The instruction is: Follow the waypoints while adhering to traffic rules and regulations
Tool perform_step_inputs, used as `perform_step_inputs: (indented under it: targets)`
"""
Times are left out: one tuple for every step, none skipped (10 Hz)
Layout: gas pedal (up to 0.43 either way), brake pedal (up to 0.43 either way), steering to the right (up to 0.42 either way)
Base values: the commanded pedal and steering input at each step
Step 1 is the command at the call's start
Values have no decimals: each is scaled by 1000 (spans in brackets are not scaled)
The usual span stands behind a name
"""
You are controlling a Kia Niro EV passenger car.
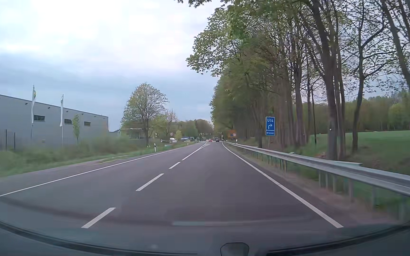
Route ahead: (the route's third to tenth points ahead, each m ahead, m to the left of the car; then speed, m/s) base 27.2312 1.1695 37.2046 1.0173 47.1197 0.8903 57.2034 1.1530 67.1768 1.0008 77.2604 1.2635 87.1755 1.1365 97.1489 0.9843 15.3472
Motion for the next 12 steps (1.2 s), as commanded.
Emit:
perform_step_inputs:
  targets:
    - [0,0,-2]
    - [0,0,-2]
    - [0,0,-1]
    - [0,0,-1]
    - [0,0,-1]
    - [0,0,-1]
    - [0,0,-2]
    - [0,0,-2]
    - [0,0,-1]
    - [0,0,-1]
    - [0,0,0]
    - [0,0,0]
